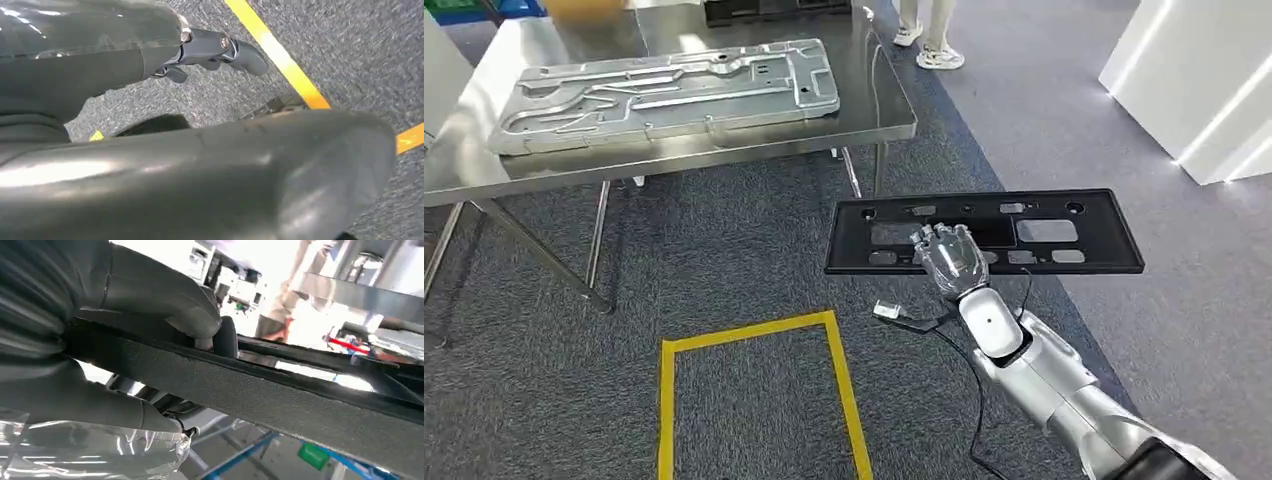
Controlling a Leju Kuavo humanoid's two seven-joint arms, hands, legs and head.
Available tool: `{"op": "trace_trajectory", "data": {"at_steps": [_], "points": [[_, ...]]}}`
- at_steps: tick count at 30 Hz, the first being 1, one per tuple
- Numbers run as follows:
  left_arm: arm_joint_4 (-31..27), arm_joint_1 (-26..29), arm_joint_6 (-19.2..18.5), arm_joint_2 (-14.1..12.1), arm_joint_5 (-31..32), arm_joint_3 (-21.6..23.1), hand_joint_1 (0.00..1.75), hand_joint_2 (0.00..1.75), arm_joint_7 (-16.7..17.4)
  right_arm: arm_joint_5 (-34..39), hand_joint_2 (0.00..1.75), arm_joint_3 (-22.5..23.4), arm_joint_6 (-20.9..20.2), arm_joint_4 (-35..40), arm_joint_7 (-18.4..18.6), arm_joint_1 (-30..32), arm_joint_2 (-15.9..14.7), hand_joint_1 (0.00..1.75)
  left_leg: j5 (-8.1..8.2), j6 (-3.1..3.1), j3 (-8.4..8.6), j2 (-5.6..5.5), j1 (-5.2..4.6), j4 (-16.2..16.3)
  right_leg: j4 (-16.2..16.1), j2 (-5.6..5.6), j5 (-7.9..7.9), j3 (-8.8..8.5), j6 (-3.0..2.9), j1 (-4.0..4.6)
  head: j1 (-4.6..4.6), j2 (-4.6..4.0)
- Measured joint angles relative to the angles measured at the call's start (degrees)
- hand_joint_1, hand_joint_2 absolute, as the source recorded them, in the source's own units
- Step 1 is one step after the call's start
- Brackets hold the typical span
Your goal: Take the parts from the cabinet and place them on the table.
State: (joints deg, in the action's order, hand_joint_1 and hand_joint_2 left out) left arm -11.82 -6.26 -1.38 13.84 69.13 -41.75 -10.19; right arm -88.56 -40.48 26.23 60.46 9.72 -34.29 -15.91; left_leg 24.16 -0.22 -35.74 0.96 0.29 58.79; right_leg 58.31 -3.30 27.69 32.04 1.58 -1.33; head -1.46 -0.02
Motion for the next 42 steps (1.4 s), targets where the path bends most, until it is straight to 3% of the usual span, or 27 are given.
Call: {"op": "trace_trajectory", "data": {"at_steps": [1,2,5,9,11,15,16,17,18,20,24,25,26,27,28,29,30,31,32,34,35,37,38,39,40,41,42], "points": [[0.0,0.2,0.0,0.0,0.0,0.0,0.0,0.0,0.1,0.0,1.75,0.2,0.0,-0.2,-0.7,-0.2,0.1,1.75,-0.4,-0.06,0.12,-0.16,0.33,-0.3,0.2,-0.07,0.19,0.0,-0.08,0.11,0.0,0.0],[0.0,0.2,-0.1,0.0,0.0,0.0,0.0,0.0,0.2,0.0,1.75,0.4,0.0,-0.4,-1.6,-0.2,0.2,1.75,-0.28,0.01,0.14,-0.23,0.19,-0.2,-0.1,0.02,-0.05,-0.1,-0.67,0.03,-0.02,0.0],[0.0,0.2,-0.2,0.0,0.0,0.0,0.0,0.0,0.3,0.9,1.75,1.8,-0.1,-1.1,-4.9,-0.4,0.6,1.75,-0.06,-0.44,0.04,-0.34,0.02,-0.2,-0.7,-0.01,-0.17,-0.43,-0.32,-0.08,0.0,0.0],[0.0,0.2,-0.6,0.0,0.0,0.0,0.0,0.0,-0.2,10.1,1.75,4.3,-3.3,-2.0,-12.7,-0.6,1.4,1.75,0.1,-0.95,0.07,-0.32,-0.04,-0.2,-1.3,0.0,-0.41,-0.73,0.16,-0.09,0.0,0.0],[0.0,0.2,-0.9,-0.1,0.1,0.0,0.0,0.0,-0.4,10.4,1.75,5.2,-3.8,-2.4,-13.1,-0.7,1.7,1.75,0.12,-1.01,0.07,-0.32,-0.1,-0.2,-1.4,0.0,-0.44,-0.79,0.63,-0.16,0.0,0.0],[0.0,0.2,-1.7,-0.2,0.1,0.0,0.0,0.0,-0.6,8.7,1.75,6.5,-4.1,-3.0,-12.0,-1.2,2.0,1.75,0.15,-1.08,0.08,-0.32,-0.15,-0.1,-1.5,0.0,-0.53,-0.82,0.9,-0.2,0.0,0.0],[0.0,0.1,-1.9,-0.3,0.2,0.0,0.0,0.0,-0.6,8.7,1.75,6.8,-4.4,-3.1,-12.5,-1.2,2.0,1.75,0.68,-1.61,-0.31,-0.28,-0.76,0.2,-2.5,-0.07,-0.78,-1.1,1.66,-0.65,0.0,0.0],[0.0,0.1,-2.1,-0.5,0.3,0.0,0.0,0.0,-0.6,8.6,1.75,7.0,-4.9,-3.2,-12.9,-1.2,2.2,1.75,1.07,-2.59,-0.1,-0.47,-0.42,-1.2,-1.0,-0.23,-1.83,-1.46,2.45,-0.71,0.0,0.0],[0.0,0.2,-2.3,-0.6,0.3,0.1,0.0,0.0,-0.6,8.5,1.75,7.1,-5.4,-3.2,-13.1,-1.2,2.2,1.75,1.77,-2.67,0.87,-0.41,-0.36,-2.1,-0.6,-0.13,-2.73,-1.25,3.0,-0.63,0.0,0.0],[0.0,0.3,-2.5,-0.6,0.3,0.2,0.0,0.0,-0.5,8.2,1.75,7.3,-6.3,-3.3,-13.4,-1.5,2.1,1.75,1.07,-3.36,3.19,-0.99,-0.32,-3.4,0.0,1.17,-1.92,-0.87,2.66,-1.09,0.04,0.0],[0.0,0.2,-2.6,-0.6,0.3,0.2,0.0,0.0,-0.5,8.1,1.75,7.3,-6.4,-3.2,-13.4,-1.5,2.1,1.75,1.06,-3.5,3.37,-0.97,-0.13,-3.4,0.4,1.7,-1.53,-0.5,2.63,-1.05,0.04,-0.02],[0.0,0.1,-2.8,-0.8,0.4,0.2,0.0,0.0,-0.4,8.2,1.75,7.4,-7.5,-3.2,-13.5,-2.0,2.1,1.75,1.29,-3.59,3.87,-1.0,-0.17,-3.4,6.0,2.85,1.65,3.07,2.46,-0.96,0.02,0.0],[0.0,0.0,-2.9,-0.8,0.5,0.3,0.0,0.0,-0.4,8.6,1.75,7.5,-9.0,-3.3,-13.8,-1.9,1.9,1.75,1.83,-3.43,4.41,-1.22,-0.2,-3.3,14.2,3.27,4.33,8.4,1.95,-0.98,0.02,0.0],[0.0,0.3,-3.0,-1.0,0.7,0.3,0.0,0.0,-0.4,9.5,1.75,7.6,-10.7,-3.4,-14.3,-2.3,1.3,1.75,2.85,-2.67,5.64,-1.93,0.14,-3.0,13.7,3.25,1.88,10.48,2.68,-1.34,0.02,0.0],[0.0,0.5,-3.1,-1.0,0.7,0.3,0.0,0.0,-0.4,10.1,1.75,7.7,-11.3,-3.6,-14.6,-3.1,1.0,1.75,3.64,-2.09,6.42,-2.04,0.46,-2.6,9.3,3.22,-0.31,9.21,2.94,-1.62,0.02,0.0],[0.0,0.5,-3.1,-1.0,0.8,0.3,0.0,0.0,-0.4,10.1,1.75,7.7,-11.8,-3.9,-14.7,-4.5,0.7,1.75,4.64,-1.4,7.05,-2.08,0.83,-1.9,4.2,3.15,-3.15,7.61,3.63,-2.08,0.02,0.0],[0.0,0.5,-3.1,-1.1,0.9,0.3,0.0,0.0,-0.3,10.1,1.75,7.6,-12.4,-4.9,-14.8,-6.1,0.5,1.75,5.85,-0.61,6.73,-2.05,0.74,-1.3,0.5,2.71,-7.59,7.03,4.32,-2.68,0.02,0.0],[0.0,0.3,-3.1,-1.4,0.9,0.3,0.0,0.0,-0.2,9.9,1.75,7.5,-12.8,-6.5,-15.0,-8.4,0.4,1.75,6.56,-0.16,7.17,-2.02,0.73,-0.6,0.8,2.52,-5.26,7.38,3.29,-1.9,0.02,0.0],[0.0,0.1,-3.1,-1.4,1.0,0.3,0.0,0.0,-0.1,9.7,1.75,7.2,-13.5,-7.9,-15.5,-10.5,0.4,1.75,6.96,0.41,6.82,-1.95,0.4,-1.1,1.3,2.93,-4.99,7.42,1.9,-1.61,-0.07,0.0],[0.0,0.0,-3.1,-1.5,1.1,0.4,0.0,0.0,-0.1,9.5,1.75,6.9,-14.6,-10.8,-16.7,-14.6,0.4,1.75,6.56,1.06,7.86,-1.81,0.63,-0.9,1.3,3.04,-4.19,7.1,0.74,-1.66,-0.02,0.0],[0.0,-0.1,-3.1,-1.6,1.0,0.4,0.0,0.0,0.0,9.5,1.75,6.6,-15.1,-12.3,-17.2,-16.8,0.6,1.75,5.72,1.31,7.07,-1.8,0.85,0.8,1.3,3.1,-3.77,6.24,0.18,-1.76,-0.04,0.0],[0.0,-0.2,-3.2,-1.6,1.0,0.4,0.0,0.0,0.1,9.5,1.75,5.6,-15.7,-15.0,-18.2,-20.4,1.1,1.75,2.22,1.67,1.89,-1.32,0.94,9.3,0.6,3.24,-2.63,4.43,-0.54,-1.51,-0.04,0.0],[0.0,-0.2,-3.2,-1.6,1.0,0.4,0.0,0.0,0.1,9.5,1.75,4.9,-16.2,-16.6,-18.9,-21.5,1.5,1.75,2.77,1.74,-1.05,-1.3,0.94,13.2,0.2,3.23,-1.94,3.21,-0.63,-1.34,-0.04,0.0],[0.0,0.0,-3.2,-1.6,1.0,0.4,0.0,0.0,0.3,9.6,1.75,4.2,-16.6,-18.0,-19.5,-22.0,2.0,1.75,5.34,1.72,-3.65,-1.3,0.85,15.9,-0.5,3.26,-1.1,1.53,-0.8,-1.12,-0.02,0.0],[0.0,0.2,-3.2,-1.6,1.0,0.4,0.0,0.0,0.3,9.7,1.75,3.6,-17.0,-19.1,-20.1,-22.2,2.5,1.75,8.96,1.61,-5.6,-1.3,0.73,16.8,-1.1,3.25,-0.21,-0.27,-0.94,-0.88,-0.02,0.0],[0.0,0.3,-3.2,-1.6,0.9,0.4,0.0,0.0,0.4,9.7,1.75,3.0,-17.3,-20.0,-20.5,-22.6,2.9,1.75,12.21,1.39,-6.97,-1.3,0.59,16.1,-1.6,3.26,0.74,-2.05,-1.03,-0.63,-0.02,0.0],[0.0,0.4,-3.2,-1.6,0.9,0.4,0.0,0.0,0.4,9.7,1.75,2.1,-17.7,-21.2,-20.9,-23.1,3.7,1.75,14.15,1.02,-7.82,-1.31,0.41,14.0,-2.0,3.33,1.76,-3.84,-1.09,-0.4,-0.02,0.0]]}}
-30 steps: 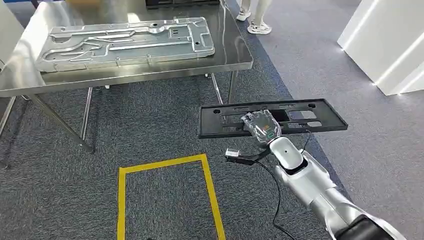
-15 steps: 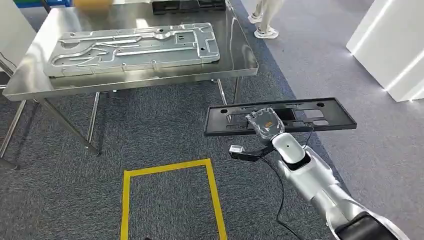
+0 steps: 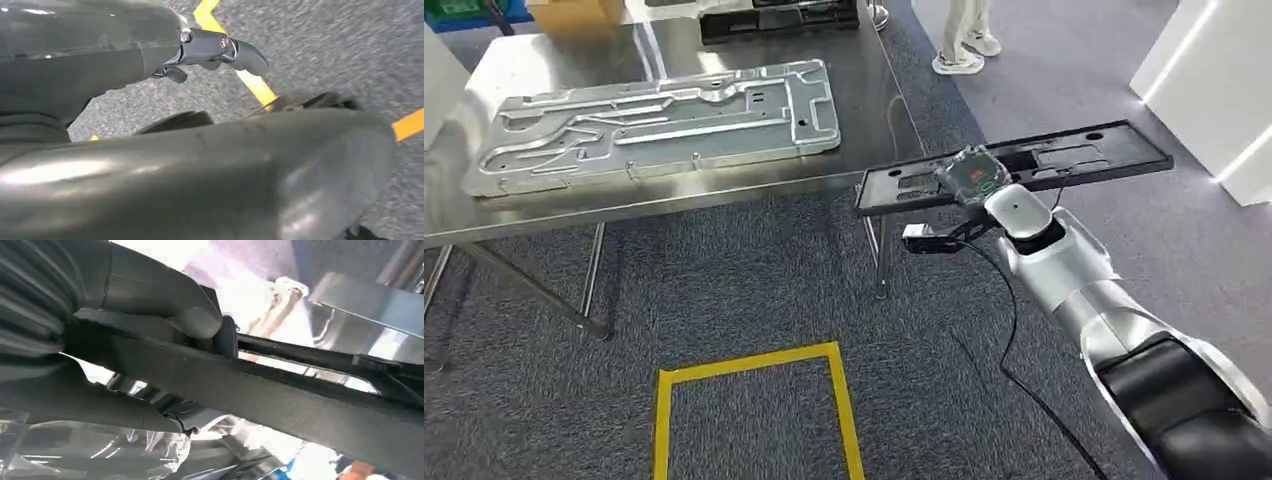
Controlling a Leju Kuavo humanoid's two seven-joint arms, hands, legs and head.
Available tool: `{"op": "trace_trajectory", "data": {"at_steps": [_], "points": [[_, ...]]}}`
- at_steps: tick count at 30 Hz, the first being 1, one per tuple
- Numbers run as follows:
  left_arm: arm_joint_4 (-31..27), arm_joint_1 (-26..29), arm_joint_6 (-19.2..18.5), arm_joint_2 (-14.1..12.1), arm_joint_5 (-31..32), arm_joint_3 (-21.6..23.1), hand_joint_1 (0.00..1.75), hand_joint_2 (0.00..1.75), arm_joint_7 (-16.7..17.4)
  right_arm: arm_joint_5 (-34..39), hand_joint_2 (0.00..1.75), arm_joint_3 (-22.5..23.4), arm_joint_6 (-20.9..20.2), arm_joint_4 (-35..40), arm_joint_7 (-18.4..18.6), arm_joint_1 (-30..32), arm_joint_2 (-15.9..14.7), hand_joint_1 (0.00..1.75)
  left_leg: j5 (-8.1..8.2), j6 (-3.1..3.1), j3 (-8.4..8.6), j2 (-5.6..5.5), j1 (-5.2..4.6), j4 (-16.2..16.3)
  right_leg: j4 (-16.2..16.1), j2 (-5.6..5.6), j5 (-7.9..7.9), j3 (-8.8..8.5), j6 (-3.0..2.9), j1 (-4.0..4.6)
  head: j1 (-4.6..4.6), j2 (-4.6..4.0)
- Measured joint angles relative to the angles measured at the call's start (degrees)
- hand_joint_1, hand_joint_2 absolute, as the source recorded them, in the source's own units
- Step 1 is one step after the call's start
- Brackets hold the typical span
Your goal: Take the parts from the cabinet and place them on the table.
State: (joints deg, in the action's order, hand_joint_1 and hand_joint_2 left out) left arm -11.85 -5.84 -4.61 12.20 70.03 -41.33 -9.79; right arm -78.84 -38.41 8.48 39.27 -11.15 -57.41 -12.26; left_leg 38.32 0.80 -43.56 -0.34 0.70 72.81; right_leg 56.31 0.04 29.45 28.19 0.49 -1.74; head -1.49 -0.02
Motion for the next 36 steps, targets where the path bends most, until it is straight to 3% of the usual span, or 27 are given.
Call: {"op": "trace_trajectory", "data": {"at_steps": [1,2,3,4,6,7,8,10,11,13,15,16,17,18,19,20,22,24,26,28,29,30,31,33,34,35,36], "points": [[0.0,0.1,0.0,0.0,0.0,0.0,0.0,0.0,0.0,0.0,1.75,-0.7,-0.1,-0.8,-0.3,-0.7,0.5,1.75,-0.61,-0.53,-0.42,-0.02,-0.26,-3.1,-0.3,0.04,1.09,-1.73,-0.04,0.2,0.0,0.0],[0.0,0.2,0.0,0.0,-0.1,0.0,0.0,0.0,0.0,0.1,1.75,-1.4,-0.2,-1.5,-0.6,-1.3,1.0,1.75,-4.43,-1.36,-0.47,-0.04,-0.65,-7.1,-0.6,0.06,2.2,-3.56,-0.04,0.5,0.0,0.0],[0.0,0.4,0.0,0.0,-0.2,0.0,0.0,0.0,0.0,0.5,1.75,-2.1,-0.2,-2.2,-1.0,-1.6,1.4,1.75,-13.14,-2.47,-0.34,-0.1,-1.06,-12.0,-1.2,0.04,3.4,-4.9,-0.1,0.58,0.0,0.0],[0.1,0.9,0.0,-0.4,-0.4,0.0,0.0,0.0,0.0,0.8,1.75,-3.1,-0.3,-3.7,-1.5,-2.2,1.7,1.75,-23.89,-3.33,-0.43,-0.63,-1.86,-16.4,-1.0,0.24,4.54,-6.56,0.12,0.78,0.02,0.0],[0.1,0.8,-0.1,-0.4,-0.7,0.0,0.0,0.0,0.0,1.3,1.75,-4.3,-0.6,-4.3,-2.2,-2.7,2.6,1.75,-22.54,-3.01,0.99,-0.62,-2.27,-15.0,-2.7,0.83,6.32,-8.61,1.08,0.72,-0.02,0.0],[0.1,0.5,-0.1,-0.4,-0.9,0.0,0.0,0.0,0.0,1.5,1.75,-4.5,-0.6,-4.4,-2.2,-3.1,2.7,1.75,-21.53,-3.36,1.31,-0.65,-2.23,-15.0,-1.5,0.91,5.37,-8.96,1.37,0.58,0.0,0.0],[0.1,0.1,0.0,-0.4,-1.0,0.0,0.0,0.0,0.0,1.7,1.75,-4.9,-0.5,-4.5,-2.4,-3.9,2.9,1.75,-20.91,-3.68,2.05,-0.66,-2.29,-15.3,1.8,0.95,3.3,-7.12,1.69,0.5,-0.02,0.0],[0.0,-0.3,0.1,-0.4,-1.2,0.0,0.0,0.0,0.0,2.0,1.75,-5.6,-0.4,-4.9,-2.6,-4.9,3.0,1.75,-19.63,-4.26,4.16,-0.64,-1.88,-16.1,12.3,0.54,-0.32,-0.73,1.85,0.45,0.0,0.0],[0.0,-0.5,0.1,-0.4,-1.3,0.0,0.0,0.0,0.0,2.1,1.75,-6.3,-0.4,-5.2,-2.8,-5.0,3.1,1.75,-18.77,-4.61,5.17,-0.66,-1.88,-16.2,16.2,0.46,0.55,2.41,1.95,0.45,0.0,0.0],[0.1,-0.6,0.2,-0.3,-1.4,0.0,0.0,0.0,0.0,2.6,1.75,-7.3,-0.3,-5.7,-2.9,-4.6,3.1,1.75,-17.06,-4.7,7.5,-1.12,-1.88,-16.4,18.5,0.38,7.04,7.07,2.12,0.46,0.02,0.0],[0.1,-0.4,0.6,-0.3,-1.6,-0.1,0.0,0.0,0.1,3.1,1.75,-8.1,-0.1,-6.1,-3.1,-4.5,3.2,1.75,-15.13,-4.54,9.74,-1.6,-1.91,-16.4,16.4,0.37,12.69,10.04,2.17,0.52,0.0,0.0],[0.1,-0.2,0.7,-0.2,-1.7,-0.1,0.0,0.0,0.2,3.2,1.75,-8.5,0.1,-6.2,-3.3,-4.5,3.3,1.75,-14.23,-4.51,10.86,-1.76,-1.98,-16.4,13.6,0.36,12.22,10.87,2.02,0.6,0.0,0.0],[0.1,-0.1,0.7,-0.2,-1.9,-0.1,0.0,0.0,0.2,3.3,1.75,-9.0,0.3,-6.4,-3.3,-4.5,3.3,1.75,-13.36,-4.49,11.91,-1.85,-2.11,-16.4,9.8,0.35,8.43,11.22,1.68,0.9,0.0,0.0],[0.1,-0.1,0.7,-0.2,-1.9,-0.1,0.0,0.0,0.3,3.3,1.75,-9.5,0.4,-6.4,-3.3,-4.4,3.4,1.75,-12.46,-4.46,12.91,-1.93,-2.23,-16.3,5.2,0.32,1.55,11.2,1.04,1.14,0.0,0.0],[0.1,0.1,0.7,0.0,-2.0,-0.1,0.0,0.0,0.3,3.3,1.75,-9.8,0.4,-6.5,-3.3,-4.1,3.4,1.75,-11.61,-4.45,13.07,-2.01,-2.13,-16.4,1.8,0.4,-8.05,11.08,0.17,1.51,0.0,0.0],[0.4,0.0,0.7,0.2,-2.0,-0.1,0.0,0.0,0.3,3.4,1.75,-10.2,0.6,-6.7,-3.3,-4.1,3.5,1.75,-10.92,-4.12,13.79,-2.18,-2.33,-15.8,1.0,0.74,-9.21,11.0,-0.1,1.79,-0.02,0.0],[0.4,-0.3,0.8,0.2,-2.0,-0.2,0.0,0.0,0.3,3.7,1.75,-10.9,0.5,-6.8,-3.3,-4.5,4.1,1.75,-10.72,-3.42,13.84,-2.18,-2.1,-15.6,1.0,0.65,-9.1,10.66,-0.78,2.05,0.48,0.0],[0.4,-0.5,0.7,0.0,-2.0,-0.2,0.0,0.0,0.3,4.0,1.75,-11.5,0.5,-6.8,-3.1,-5.8,5.0,1.75,-10.36,-2.98,13.31,-1.84,-2.28,-14.6,0.1,0.6,-8.8,9.51,-1.24,1.2,0.39,0.0],[0.4,-0.8,0.7,0.2,-2.0,-0.2,0.0,0.0,0.3,3.9,1.75,-12.4,0.2,-6.8,-2.9,-7.4,5.5,1.75,-9.1,-2.0,10.13,-0.86,-1.85,-8.6,-0.3,0.65,-8.47,8.75,-1.64,0.9,0.39,0.0],[0.4,-1.0,0.5,0.2,-2.0,-0.1,0.0,0.0,0.3,3.9,1.75,-13.3,0.1,-6.9,-2.9,-8.2,6.3,1.75,-5.13,-0.85,5.29,-0.58,-0.61,-0.9,-0.3,0.63,-7.69,8.06,-1.37,0.72,0.39,0.0],[0.4,-0.9,0.5,0.1,-2.0,-0.2,0.0,0.0,0.3,3.8,1.75,-13.7,0.0,-7.0,-2.8,-8.3,6.5,1.75,-4.26,-0.23,3.59,-0.46,-0.17,1.3,-0.3,0.61,-7.32,7.64,-1.13,0.54,0.39,0.0],[0.4,-0.9,0.4,0.1,-2.0,-0.2,0.0,0.0,0.3,3.8,1.75,-14.1,0.0,-7.0,-2.7,-8.3,6.9,1.75,-5.25,0.41,3.17,-0.35,0.18,0.9,-0.2,0.58,-6.96,7.22,-0.84,0.28,0.39,0.0],[0.4,-0.9,0.4,0.1,-2.0,-0.2,0.0,0.0,0.3,3.7,1.75,-14.3,-0.1,-7.1,-2.4,-8.4,7.3,1.75,-7.7,0.78,3.84,-0.17,0.53,-2.1,0.1,0.53,-6.52,6.81,-0.5,-0.08,0.39,0.0],[0.4,-0.9,0.3,0.1,-1.9,-0.2,0.0,0.0,0.3,3.6,1.75,-14.9,0.1,-7.3,-1.2,-9.1,8.4,1.75,-14.81,2.0,7.26,0.14,1.31,-11.9,0.7,0.52,-5.6,6.24,0.3,-0.73,0.39,0.0],[0.5,-0.9,0.3,0.2,-1.8,-0.2,0.0,0.0,0.3,3.5,1.75,-15.2,0.2,-7.4,-0.6,-9.5,9.1,1.75,-15.48,2.37,8.23,0.12,1.56,-14.5,0.9,0.58,-5.26,6.19,0.75,-0.76,0.42,0.0],[0.5,-1.1,0.2,0.3,-1.8,-0.2,0.0,0.0,0.3,3.4,1.75,-15.5,0.4,-7.7,0.2,-10.0,9.6,1.75,-13.56,1.34,7.83,0.2,0.83,-15.7,1.1,0.71,-5.35,6.41,1.18,-0.64,0.39,0.0],[0.5,-1.3,0.2,0.3,-1.8,-0.2,0.0,0.0,0.4,3.1,1.75,-15.7,0.6,-8.0,0.9,-10.4,10.0,1.75,-14.64,0.28,7.95,0.12,0.82,-14.8,0.9,0.76,-5.4,6.66,1.51,-0.34,0.39,0.0]]}}
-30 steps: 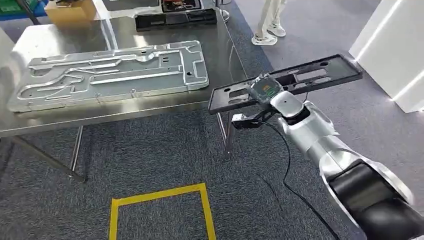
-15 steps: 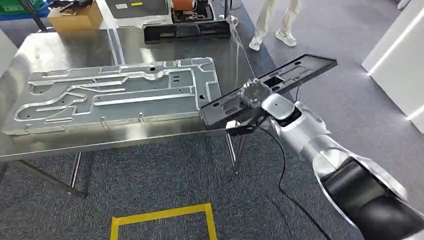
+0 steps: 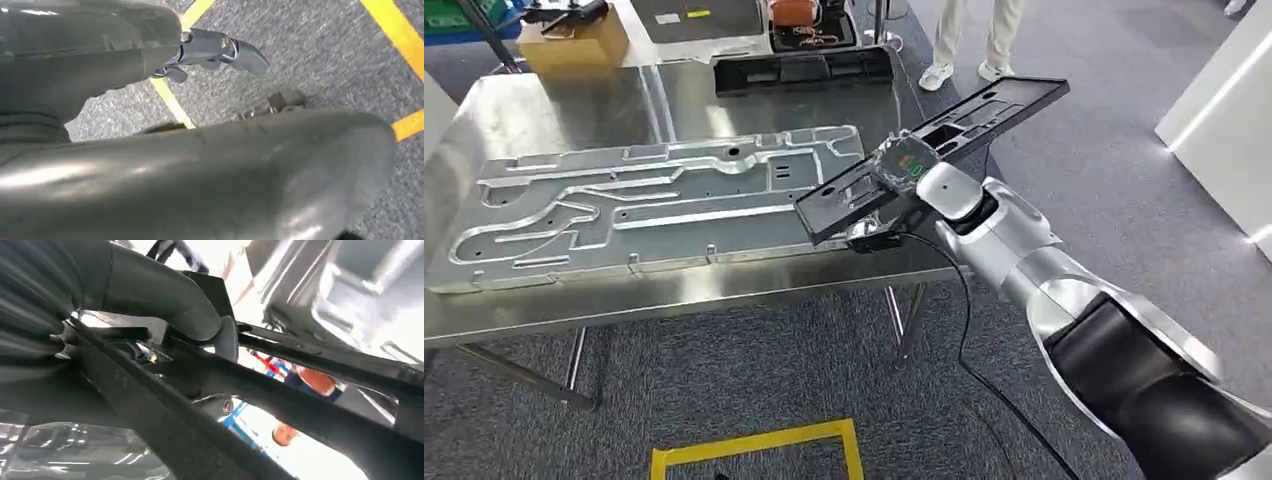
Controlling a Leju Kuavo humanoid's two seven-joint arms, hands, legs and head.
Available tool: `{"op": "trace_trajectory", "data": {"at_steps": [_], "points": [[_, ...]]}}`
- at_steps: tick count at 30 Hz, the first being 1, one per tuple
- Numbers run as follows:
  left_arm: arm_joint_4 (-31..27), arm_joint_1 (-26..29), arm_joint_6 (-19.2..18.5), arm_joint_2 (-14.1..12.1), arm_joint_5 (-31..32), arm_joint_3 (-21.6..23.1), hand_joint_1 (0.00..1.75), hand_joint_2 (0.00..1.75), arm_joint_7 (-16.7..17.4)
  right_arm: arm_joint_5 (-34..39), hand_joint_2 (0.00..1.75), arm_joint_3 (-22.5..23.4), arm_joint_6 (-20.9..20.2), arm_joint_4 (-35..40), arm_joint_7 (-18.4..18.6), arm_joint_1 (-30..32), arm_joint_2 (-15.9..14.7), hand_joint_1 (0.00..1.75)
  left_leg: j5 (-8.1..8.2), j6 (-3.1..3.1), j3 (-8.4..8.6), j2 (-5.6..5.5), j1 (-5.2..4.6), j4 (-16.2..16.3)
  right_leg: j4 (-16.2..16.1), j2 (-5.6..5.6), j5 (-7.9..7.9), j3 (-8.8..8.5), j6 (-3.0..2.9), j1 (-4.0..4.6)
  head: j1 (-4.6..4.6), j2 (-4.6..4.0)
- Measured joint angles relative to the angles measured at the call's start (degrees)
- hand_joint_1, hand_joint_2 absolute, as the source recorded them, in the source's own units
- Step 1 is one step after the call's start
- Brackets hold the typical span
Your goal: Take the parts from the cabinet and place them on the table.
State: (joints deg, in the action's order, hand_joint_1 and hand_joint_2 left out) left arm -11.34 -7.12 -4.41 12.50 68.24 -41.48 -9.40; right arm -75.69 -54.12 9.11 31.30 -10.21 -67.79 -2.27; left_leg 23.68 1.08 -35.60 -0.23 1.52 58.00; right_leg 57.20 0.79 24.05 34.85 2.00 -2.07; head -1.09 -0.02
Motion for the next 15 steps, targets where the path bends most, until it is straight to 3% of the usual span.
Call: {"op": "trace_trajectory", "data": {"at_steps": [1,2,3,6,7,11,13,15], "points": [[0.0,0.0,0.0,0.0,0.0,0.0,0.0,0.0,0.0,-0.1,1.75,-0.2,0.4,-0.4,0.6,-0.1,0.1,1.75,-0.22,-0.36,-0.1,-0.21,0.01,0.1,0.0,-0.11,0.21,-0.18,0.38,0.12,0.0,0.0],[0.0,0.1,0.0,0.1,0.0,0.0,0.0,0.0,0.0,-0.4,1.75,-0.4,0.6,-0.6,1.1,-0.3,0.3,1.75,-0.61,-0.5,-0.06,-0.35,0.39,-0.3,0.1,-0.17,0.56,-0.31,0.39,-0.09,0.02,0.0],[0.0,0.1,0.0,0.2,0.0,0.0,0.0,0.0,0.1,-0.7,1.75,-0.6,1.0,-0.9,1.9,-0.6,0.8,1.75,-0.68,-0.38,-0.1,-0.5,0.22,-0.2,0.0,-0.13,-0.01,-0.25,-0.35,-0.13,0.0,0.0],[0.0,-0.1,0.0,0.3,0.2,0.0,0.0,0.0,0.2,-0.9,1.75,-0.8,1.4,-2.1,3.0,-1.1,1.7,1.75,-0.65,-0.58,-0.1,-1.06,0.07,-0.2,-0.5,-0.3,-0.16,-0.71,-0.68,-0.17,0.02,0.0],[0.0,-0.2,0.0,0.4,0.2,0.0,0.0,0.0,0.2,-0.9,1.75,-0.9,1.5,-2.4,3.1,-1.3,1.9,1.75,-0.57,-0.93,-0.1,-1.18,0.01,-0.2,-0.8,-0.42,-0.18,-0.91,-0.7,-0.19,0.0,0.0],[0.0,-0.2,0.0,0.4,0.2,0.0,0.0,0.0,0.2,-1.0,1.75,-1.2,1.6,-3.3,3.3,-1.7,2.9,1.75,-0.5,-1.69,-0.13,-1.21,-0.34,-0.2,-1.3,-0.55,-0.17,-1.16,-0.7,-0.36,0.0,0.0],[0.0,-0.2,0.0,0.4,0.1,0.0,0.0,0.0,0.2,-1.2,1.75,-1.3,2.2,-3.9,3.9,-1.7,3.3,1.75,-0.49,-1.73,-0.14,-1.2,-0.46,-0.2,-1.4,-0.56,-0.21,-1.17,-0.63,-0.43,0.02,0.0],[0.0,-0.2,0.2,0.4,-0.1,0.0,0.0,0.0,0.3,-1.4,1.75,-1.3,3.6,-5.0,4.6,-1.8,4.1,1.75,-0.5,-1.76,-0.14,-1.18,-0.55,-0.2,-1.4,-0.6,-0.27,-1.15,-0.14,-0.51,0.02,0.0]]}}
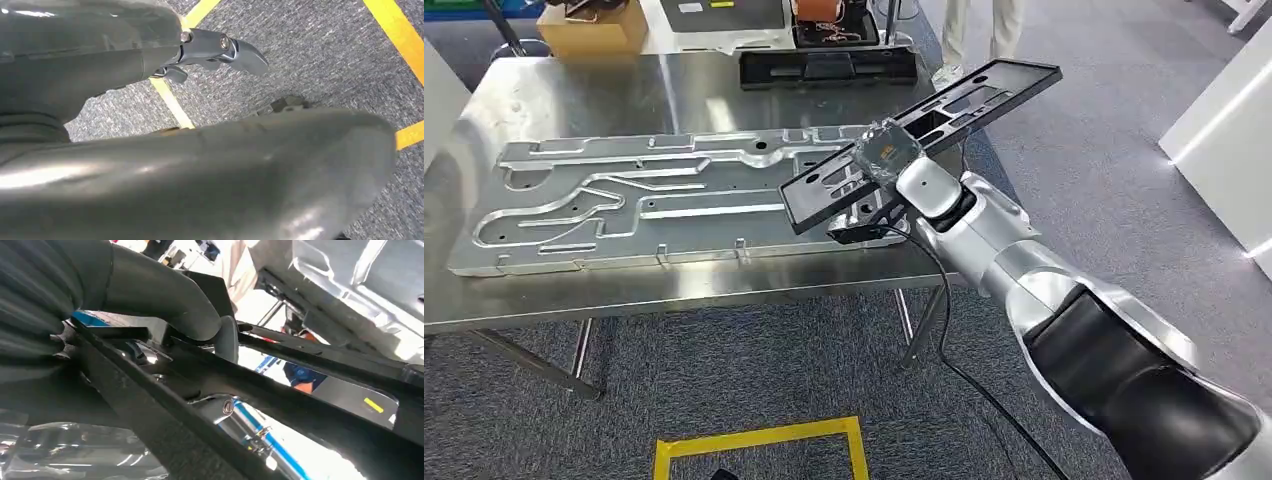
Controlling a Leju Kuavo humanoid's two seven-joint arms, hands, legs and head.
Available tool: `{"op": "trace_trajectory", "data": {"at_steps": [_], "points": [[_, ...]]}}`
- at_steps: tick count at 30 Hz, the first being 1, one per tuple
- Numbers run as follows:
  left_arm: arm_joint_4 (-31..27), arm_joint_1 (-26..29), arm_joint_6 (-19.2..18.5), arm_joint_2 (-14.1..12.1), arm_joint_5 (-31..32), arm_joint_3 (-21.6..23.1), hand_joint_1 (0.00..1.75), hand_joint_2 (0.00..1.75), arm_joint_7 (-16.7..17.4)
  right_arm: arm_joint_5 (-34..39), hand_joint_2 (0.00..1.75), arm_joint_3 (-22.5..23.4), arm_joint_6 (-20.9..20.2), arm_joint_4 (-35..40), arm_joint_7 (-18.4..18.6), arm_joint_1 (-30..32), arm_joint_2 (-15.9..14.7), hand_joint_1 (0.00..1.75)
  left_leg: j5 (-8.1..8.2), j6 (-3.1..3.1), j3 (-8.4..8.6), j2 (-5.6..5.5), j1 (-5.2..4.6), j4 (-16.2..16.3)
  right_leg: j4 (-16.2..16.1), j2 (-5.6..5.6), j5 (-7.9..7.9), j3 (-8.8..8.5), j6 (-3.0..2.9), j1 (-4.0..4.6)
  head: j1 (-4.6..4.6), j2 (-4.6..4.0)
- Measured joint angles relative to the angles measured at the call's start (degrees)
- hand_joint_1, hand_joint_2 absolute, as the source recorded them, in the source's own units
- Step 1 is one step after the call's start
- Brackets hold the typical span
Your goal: Take the parts from the cabinet and place them on the table.
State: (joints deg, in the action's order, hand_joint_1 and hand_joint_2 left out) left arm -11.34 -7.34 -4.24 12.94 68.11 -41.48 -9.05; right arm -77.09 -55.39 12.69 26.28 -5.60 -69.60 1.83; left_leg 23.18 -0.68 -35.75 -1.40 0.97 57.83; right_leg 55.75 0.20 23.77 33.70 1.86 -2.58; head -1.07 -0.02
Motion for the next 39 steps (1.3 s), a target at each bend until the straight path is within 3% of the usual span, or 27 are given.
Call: {"op": "trace_trajectory", "data": {"at_steps": [4,5,6,7,8,9,11,12,13,15,16,17,18,19,21,22,23,24,26,27,28,29,32,34,35,37,39], "points": [[0.0,-0.1,0.0,0.0,0.0,0.0,0.0,0.0,0.0,-0.3,1.75,0.0,1.8,-1.8,1.2,-0.1,1.4,1.75,0.31,-0.14,-0.29,0.1,-0.24,0.2,-0.4,-0.02,0.07,-0.03,2.0,-0.25,0.0,0.0],[0.0,-0.2,0.0,-0.1,0.0,0.0,0.0,0.0,0.2,-0.4,1.75,0.0,1.9,-2.1,1.4,0.1,1.9,1.75,1.37,-1.29,0.0,0.27,-0.47,-0.7,0.4,-0.23,-1.14,-0.49,3.54,-0.58,-0.07,0.0],[0.0,-0.3,0.0,-0.1,0.0,0.0,0.0,0.0,0.2,-0.5,1.75,0.0,2.0,-2.4,1.5,0.2,2.2,1.75,1.31,-1.68,0.92,0.3,-0.46,-1.7,1.0,-0.07,-2.46,-0.25,3.93,-0.29,-0.02,0.0],[0.0,-0.3,0.0,-0.1,0.0,0.0,0.0,0.0,0.3,-0.6,1.75,0.0,2.1,-2.6,1.7,0.2,2.3,1.75,1.01,-2.18,2.64,0.1,-0.2,-2.7,1.0,-0.29,-1.87,-0.11,3.86,-0.54,0.02,0.0],[0.0,-0.3,-0.1,0.0,0.0,0.0,0.0,0.0,0.4,-0.8,1.75,0.0,2.4,-2.8,2.0,0.0,2.5,1.75,0.93,-2.38,3.51,0.11,-0.24,-3.1,2.0,-0.25,-0.69,0.1,3.32,-0.48,0.02,0.0],[0.0,-0.4,-0.2,0.0,0.1,0.0,0.0,0.0,0.8,-1.0,1.75,0.0,2.6,-3.0,2.1,-0.2,2.8,1.75,0.98,-2.55,3.77,0.18,-0.3,-3.1,4.8,-0.2,1.34,1.67,2.42,-0.32,0.0,0.0],[0.0,-0.7,-0.3,0.0,0.1,0.0,0.0,0.0,1.1,-1.2,1.75,0.0,3.0,-3.4,2.3,0.0,3.0,1.75,1.48,-2.48,4.32,0.38,-0.41,-3.0,13.2,-0.05,5.22,6.75,2.68,-0.01,0.0,0.0],[0.0,-0.7,-0.3,0.0,0.1,0.0,0.0,0.0,1.2,-1.2,1.75,0.0,3.0,-3.8,2.3,0.4,3.0,1.75,1.86,-2.24,4.63,0.3,-0.43,-2.9,16.7,-0.04,5.99,9.18,2.88,0.04,0.0,0.0],[0.0,-0.6,-0.3,0.0,0.2,0.0,0.0,0.0,1.4,-1.2,1.75,0.0,3.0,-4.1,2.2,0.8,3.0,1.75,2.22,-1.94,5.14,0.14,-0.36,-2.7,17.4,-0.08,5.4,10.3,2.75,-0.03,0.0,0.0],[0.0,-0.5,-0.4,0.0,0.5,0.0,0.0,0.0,1.6,-1.2,1.75,0.0,3.1,-4.5,2.2,1.1,3.0,1.75,2.94,-0.88,6.2,0.03,0.0,-1.8,10.8,-0.22,2.12,8.39,2.67,-0.26,0.0,0.0],[0.0,-0.5,-0.4,0.0,0.5,0.1,0.0,0.0,1.7,-1.2,1.75,0.0,3.1,-4.7,2.2,1.1,3.0,1.75,3.86,-0.41,6.63,0.01,0.18,-1.1,5.9,-0.29,-0.34,6.75,2.73,-0.41,0.0,0.0],[0.0,-0.4,-0.3,0.0,0.5,0.1,0.0,0.0,1.7,-1.2,1.75,0.0,3.2,-4.9,2.2,1.2,2.9,1.75,5.03,0.32,6.62,0.05,0.22,-0.5,2.2,-0.79,-5.11,6.11,2.02,-0.49,0.02,0.0],[0.0,-0.4,-0.4,0.0,0.6,0.1,0.0,0.0,1.8,-1.3,1.75,0.0,3.3,-5.4,2.3,1.3,2.7,1.75,5.52,0.9,6.47,0.05,0.15,0.2,2.8,-0.87,-3.49,7.15,1.48,0.27,0.02,0.0],[0.0,-0.6,-0.3,-0.1,0.6,0.1,0.0,0.0,1.8,-1.3,1.75,-0.1,3.3,-5.4,2.2,1.3,2.9,1.75,5.95,1.42,5.87,0.2,0.04,0.2,3.7,-0.73,-3.61,7.33,0.2,0.37,0.0,0.0],[0.0,-0.7,-0.3,-0.1,0.7,0.1,0.0,0.0,1.8,-1.3,1.75,-0.1,3.3,-5.7,2.2,1.9,3.0,1.75,6.2,2.13,6.76,0.53,0.22,0.2,3.9,-0.46,-3.12,7.48,-1.0,0.67,0.02,0.0],[0.0,-0.8,-0.3,-0.1,0.7,0.1,0.0,0.0,1.8,-1.3,1.75,-0.1,3.3,-5.8,2.2,1.9,3.1,1.75,6.17,2.31,6.18,0.57,0.32,0.7,3.8,-0.46,-2.98,7.03,-1.34,0.41,0.07,0.0],[0.0,-0.8,-0.3,-0.1,0.7,0.1,0.0,0.0,1.8,-1.3,1.75,-0.1,3.3,-5.9,2.3,1.7,3.1,1.75,5.75,2.58,5.08,0.87,0.34,3.1,3.6,-0.38,-2.79,6.56,-1.67,0.35,0.02,0.0],[0.0,-0.8,-0.3,-0.1,0.7,0.1,0.0,0.0,1.8,-1.3,1.75,-0.1,3.3,-5.9,2.4,1.7,3.2,1.75,6.25,2.83,2.8,1.08,0.38,7.3,3.4,-0.24,-2.49,6.11,-2.08,0.39,0.0,0.0],[0.0,-0.9,-0.3,-0.1,0.7,0.1,0.0,0.0,1.8,-1.3,1.75,-0.1,3.3,-6.0,2.3,1.9,3.2,1.75,10.49,3.12,-2.39,1.08,0.36,15.4,3.3,-0.18,-1.73,5.29,-2.47,0.64,0.02,0.0],[0.0,-0.9,-0.3,-0.1,0.7,0.1,0.0,0.0,1.8,-1.3,1.75,-0.1,3.3,-6.2,2.3,2.1,3.2,1.75,12.23,3.1,-4.38,1.08,0.36,17.9,3.3,-0.15,-1.37,4.9,-2.57,0.84,0.02,0.0],[0.0,-0.9,-0.3,-0.1,0.8,0.1,0.0,0.0,1.8,-1.3,1.75,-0.1,3.3,-6.3,2.3,2.1,3.2,1.75,12.39,2.97,-5.5,1.08,0.35,18.3,3.3,-0.11,-1.04,4.5,-2.67,1.06,0.02,0.0],[0.0,-0.8,-0.3,-0.1,1.0,0.1,0.0,0.0,1.9,-1.3,1.75,-0.1,3.3,-6.3,2.3,2.2,3.2,1.75,10.66,2.69,-5.53,1.08,0.28,16.6,3.3,-0.05,-0.72,4.08,-2.72,1.28,0.02,0.0],[0.0,-0.9,-0.2,-0.1,1.1,0.5,0.0,0.0,1.9,-1.4,1.75,-0.1,3.5,-6.3,2.3,2.1,3.4,1.75,-0.32,0.53,-0.72,1.14,-0.62,2.0,3.2,0.02,0.29,2.46,-2.8,1.8,0.02,0.0],[0.0,-1.1,-0.2,-0.4,1.2,0.6,0.0,0.0,1.9,-1.2,1.75,-0.1,4.2,-6.4,2.6,2.0,3.5,1.75,1.46,-0.02,-0.26,1.3,-1.09,0.1,3.0,0.08,0.36,2.36,-2.33,1.8,0.02,0.0],[0.0,-1.1,-0.2,-0.3,1.2,0.7,0.0,0.0,1.9,-1.1,1.75,-0.1,4.6,-6.4,2.7,2.2,3.5,1.75,0.41,-0.16,0.01,1.24,-1.22,0.3,3.0,0.03,0.46,2.38,-2.0,1.75,0.0,0.0],[0.0,-0.9,-0.1,-0.4,1.3,1.0,0.0,0.0,2.2,-0.4,1.75,-0.1,6.6,-6.4,3.1,2.9,3.5,1.75,-0.03,1.27,0.21,0.99,-0.92,-0.1,3.1,-0.01,0.71,2.27,-2.22,2.0,0.02,0.0],[0.0,-1.0,0.0,-0.4,1.4,1.2,0.0,0.0,2.4,0.7,1.75,0.5,8.7,-6.4,3.2,3.7,3.5,1.75,0.02,0.92,0.15,0.82,-1.12,-0.1,3.0,-0.13,0.75,2.14,-2.13,1.82,0.02,0.0]]}}
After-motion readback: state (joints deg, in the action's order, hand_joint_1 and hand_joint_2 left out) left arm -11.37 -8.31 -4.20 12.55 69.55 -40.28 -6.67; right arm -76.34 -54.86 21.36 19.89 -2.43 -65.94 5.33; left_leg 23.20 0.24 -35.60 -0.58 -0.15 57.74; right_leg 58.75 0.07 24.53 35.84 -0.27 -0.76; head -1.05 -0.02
